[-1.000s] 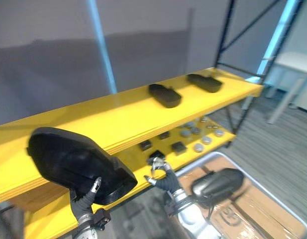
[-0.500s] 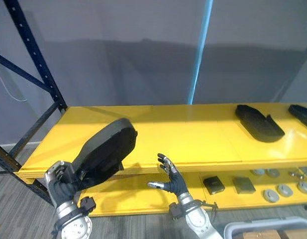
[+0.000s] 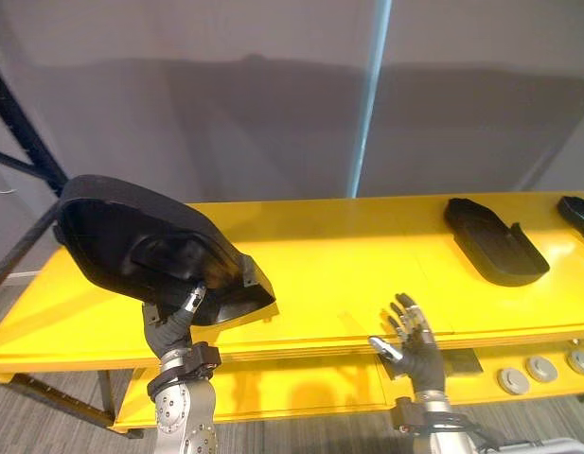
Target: Walk over and take plastic housings, then place them on the shelf
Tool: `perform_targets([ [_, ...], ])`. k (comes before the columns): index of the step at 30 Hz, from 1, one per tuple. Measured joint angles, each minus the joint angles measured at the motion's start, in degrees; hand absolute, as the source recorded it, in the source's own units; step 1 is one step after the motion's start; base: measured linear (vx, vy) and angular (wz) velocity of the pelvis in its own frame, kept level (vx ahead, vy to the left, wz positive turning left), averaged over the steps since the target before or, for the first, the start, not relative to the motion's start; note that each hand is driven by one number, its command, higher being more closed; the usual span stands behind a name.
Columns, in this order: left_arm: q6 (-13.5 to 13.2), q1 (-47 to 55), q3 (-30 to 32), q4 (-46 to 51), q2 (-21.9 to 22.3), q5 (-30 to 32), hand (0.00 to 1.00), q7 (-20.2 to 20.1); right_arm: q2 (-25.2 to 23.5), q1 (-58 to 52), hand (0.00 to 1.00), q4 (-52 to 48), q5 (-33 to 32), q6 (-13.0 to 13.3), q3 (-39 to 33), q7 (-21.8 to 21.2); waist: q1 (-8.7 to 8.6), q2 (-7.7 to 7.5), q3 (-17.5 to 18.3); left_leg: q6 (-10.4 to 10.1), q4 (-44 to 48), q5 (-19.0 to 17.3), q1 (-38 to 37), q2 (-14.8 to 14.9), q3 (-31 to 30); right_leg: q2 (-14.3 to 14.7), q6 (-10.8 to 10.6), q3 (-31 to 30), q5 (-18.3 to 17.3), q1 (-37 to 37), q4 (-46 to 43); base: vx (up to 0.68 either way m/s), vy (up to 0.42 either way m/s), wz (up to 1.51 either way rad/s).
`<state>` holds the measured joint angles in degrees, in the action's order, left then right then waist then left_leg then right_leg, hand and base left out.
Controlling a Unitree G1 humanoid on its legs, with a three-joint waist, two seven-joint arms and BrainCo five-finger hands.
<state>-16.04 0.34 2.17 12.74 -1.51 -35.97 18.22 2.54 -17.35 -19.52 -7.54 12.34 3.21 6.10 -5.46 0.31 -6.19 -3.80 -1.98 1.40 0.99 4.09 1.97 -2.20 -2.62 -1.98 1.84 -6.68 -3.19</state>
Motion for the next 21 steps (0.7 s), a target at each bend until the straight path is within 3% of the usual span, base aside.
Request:
perform_targets([
  [6,0.5,-12.4,-2.4,-12.9,-8.1,-9.0,1.0,0.1,0.0,-1.1,0.0,-2.1,0.1,-0.5,-3.1,1.8,-2.26,0.13,-1.6,0.0,-0.4,-0.3,1.4,-0.4,4.3,0.0,-0.9,-4.2,2.6,-2.3,2.9,0.03,0.052,-0.35],
  [8,2.2,-19.7,-5.3,-19.4,-12.3,-12.1,1.0,0.2,0.4,-1.4,0.0,-1.9,0.1,-1.7,-2.7,1.9,-3.52,0.43,-3.1,0.1,-0.3,-0.4,2.4,-0.7,6.1,-0.1,-1.0,-5.9,3.8,-3.5,4.0,-0.01,0.033,-0.35],
  [10,3.0,-22.9,-7.8,-21.8,-13.6,-12.6,1.0,0.1,1.1,-1.6,0.0,-1.8,0.1,-2.2,-2.0,2.1,-4.08,0.93,-3.5,0.1,-0.2,-0.4,2.9,-0.8,6.2,-0.2,-1.0,-6.2,4.2,-3.9,4.4,0.0,0.023,-0.14],
  [15,6.1,-35.5,-17.8,-29.5,-20.1,-16.3,1.0,-1.3,4.7,-0.5,0.0,0.5,0.8,-3.1,4.0,2.3,-5.6,2.6,-5.3,0.2,-0.2,-0.4,3.9,-0.9,7.6,-0.2,-0.8,-7.9,5.0,-5.4,5.0,0.02,0.028,-0.15],
  [21,9.6,-42.8,-24.3,-37.5,-23.9,-19.3,1.0,-2.8,5.7,-0.7,0.0,0.5,2.0,-4.2,8.3,2.2,-6.46,3.15,-5.7,0.2,-0.2,-0.4,3.8,-1.0,7.7,-0.3,-0.9,-8.0,5.1,-5.2,5.3,0.03,0.039,-0.02],
])
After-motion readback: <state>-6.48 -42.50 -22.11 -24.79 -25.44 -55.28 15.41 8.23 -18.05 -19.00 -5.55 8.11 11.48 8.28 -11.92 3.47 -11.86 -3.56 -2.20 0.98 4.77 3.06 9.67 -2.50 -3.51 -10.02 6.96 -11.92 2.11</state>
